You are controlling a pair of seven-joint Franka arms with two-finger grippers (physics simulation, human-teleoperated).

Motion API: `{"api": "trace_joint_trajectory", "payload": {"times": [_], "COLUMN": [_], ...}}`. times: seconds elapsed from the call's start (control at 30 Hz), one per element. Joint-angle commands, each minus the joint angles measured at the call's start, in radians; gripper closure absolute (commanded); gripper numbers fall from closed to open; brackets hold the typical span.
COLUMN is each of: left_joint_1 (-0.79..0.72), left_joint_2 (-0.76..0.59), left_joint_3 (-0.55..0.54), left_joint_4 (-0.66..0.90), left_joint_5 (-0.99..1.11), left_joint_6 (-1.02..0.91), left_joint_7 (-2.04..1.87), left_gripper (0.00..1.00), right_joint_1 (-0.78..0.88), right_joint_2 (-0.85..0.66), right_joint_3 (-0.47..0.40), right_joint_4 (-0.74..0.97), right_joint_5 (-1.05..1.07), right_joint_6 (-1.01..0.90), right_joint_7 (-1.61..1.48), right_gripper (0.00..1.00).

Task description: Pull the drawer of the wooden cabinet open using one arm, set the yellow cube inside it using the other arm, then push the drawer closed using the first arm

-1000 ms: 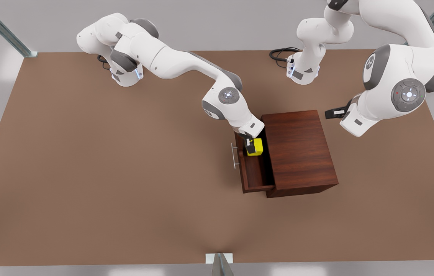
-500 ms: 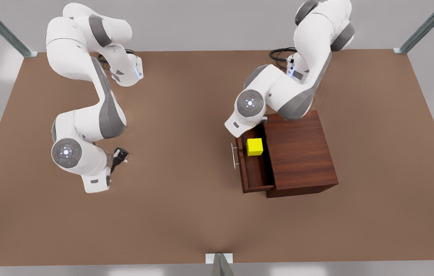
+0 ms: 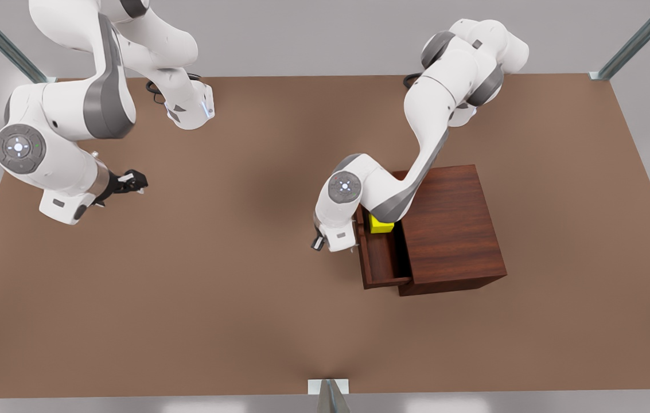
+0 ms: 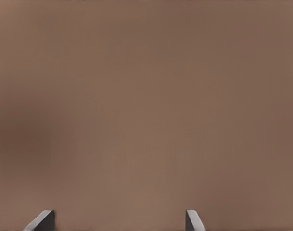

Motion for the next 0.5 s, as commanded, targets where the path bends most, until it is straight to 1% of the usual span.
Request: {"api": "trace_joint_trajectory", "payload": {"times": [0.0, 0.03, 0.13, 0.27, 0.4, 0.47], "left_joint_1": [0.0, 0.0, 0.003, 0.019, 0.015, 0.014], "left_joint_2": [-0.001, -0.001, 0.005, 0.012, 0.024, 0.024], "left_joint_3": [0.0, 0.0, 0.0, 0.0, -0.005, -0.009], "left_joint_4": [-0.008, -0.008, -0.011, -0.076, -0.097, -0.104], "left_joint_5": [0.007, 0.01, 0.018, 0.024, 0.024, 0.022], "left_joint_6": [0.028, -0.012, -0.01, -0.027, -0.033, -0.04], "left_joint_7": [-1.064, -1.062, -1.065, -1.047, -0.949, -0.777], "left_gripper": [0.79, 0.79, 0.79, 0.79, 0.79, 0.79], "right_joint_1": [-0.002, -0.002, -0.002, -0.002, -0.002, 0.002], "right_joint_2": [0.0, 0.001, 0.003, 0.009, 0.009, 0.012], "right_joint_3": [-0.002, -0.002, -0.002, 0.0, -0.002, 0.0], "right_joint_4": [0.002, 0.002, 0.002, 0.0, 0.0, -0.001], "right_joint_5": [0.025, 0.025, 0.025, 0.025, 0.025, 0.024], "right_joint_6": [0.03, 0.027, 0.024, 0.022, 0.019, 0.019], "right_joint_7": [0.33, 0.329, 0.326, 0.318, 0.318, 0.321], "right_gripper": [0.0, 0.0, 0.0, 0.0, 0.0, 0.0]}}
